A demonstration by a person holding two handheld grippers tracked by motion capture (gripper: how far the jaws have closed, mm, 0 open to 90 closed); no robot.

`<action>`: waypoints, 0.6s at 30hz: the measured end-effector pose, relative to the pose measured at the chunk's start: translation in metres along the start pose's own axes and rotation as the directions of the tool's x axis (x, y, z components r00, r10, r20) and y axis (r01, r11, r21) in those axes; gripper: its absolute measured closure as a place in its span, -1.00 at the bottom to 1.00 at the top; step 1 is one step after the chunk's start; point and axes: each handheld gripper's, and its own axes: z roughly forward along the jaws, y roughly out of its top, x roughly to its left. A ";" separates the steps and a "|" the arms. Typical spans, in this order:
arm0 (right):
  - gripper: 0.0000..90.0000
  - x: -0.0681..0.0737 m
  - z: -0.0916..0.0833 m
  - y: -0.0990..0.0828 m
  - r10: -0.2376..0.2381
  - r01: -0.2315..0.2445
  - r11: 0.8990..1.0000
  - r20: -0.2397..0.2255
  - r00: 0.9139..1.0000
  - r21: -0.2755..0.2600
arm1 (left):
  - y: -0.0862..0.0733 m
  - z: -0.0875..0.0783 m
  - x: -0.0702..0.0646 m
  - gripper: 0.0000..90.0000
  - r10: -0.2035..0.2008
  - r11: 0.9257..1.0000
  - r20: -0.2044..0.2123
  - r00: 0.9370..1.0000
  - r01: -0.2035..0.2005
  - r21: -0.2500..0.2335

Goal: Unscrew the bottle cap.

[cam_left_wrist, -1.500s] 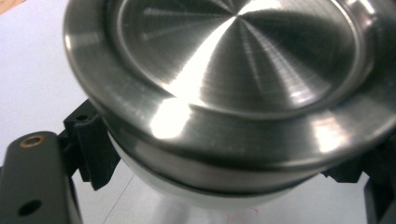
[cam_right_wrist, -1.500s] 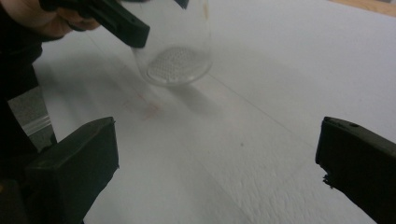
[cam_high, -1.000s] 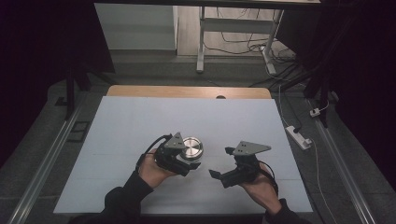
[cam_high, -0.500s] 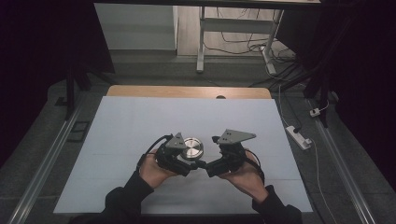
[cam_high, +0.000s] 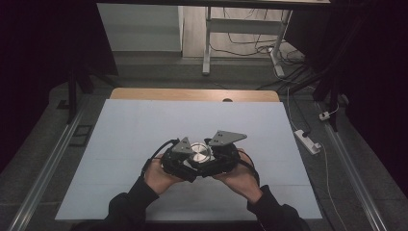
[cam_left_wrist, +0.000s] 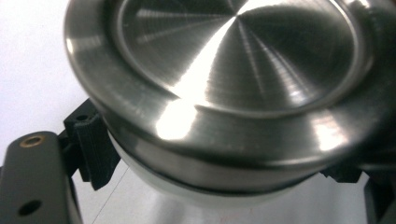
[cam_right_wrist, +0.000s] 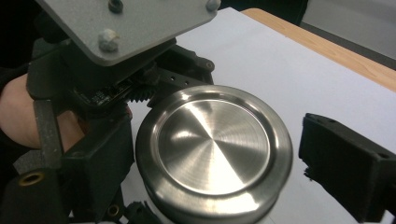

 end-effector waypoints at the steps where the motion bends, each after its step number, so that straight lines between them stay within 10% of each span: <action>1: -0.68 0.000 0.001 0.000 -0.001 0.001 1.000 -0.006 1.000 0.000 | 0.000 0.000 0.000 -0.66 0.000 1.000 0.001 1.000 0.000 -0.002; 12: -0.57 -0.004 -0.004 0.001 -0.028 0.026 0.999 -0.090 0.996 -0.024 | 0.001 -0.007 0.002 -0.66 0.042 0.999 0.075 0.996 -0.041 -0.012; 18: -0.57 -0.013 -0.009 0.000 -0.084 0.078 0.996 -0.228 0.970 -0.036 | 0.002 -0.009 0.000 -0.66 0.093 0.996 0.151 0.984 -0.091 -0.020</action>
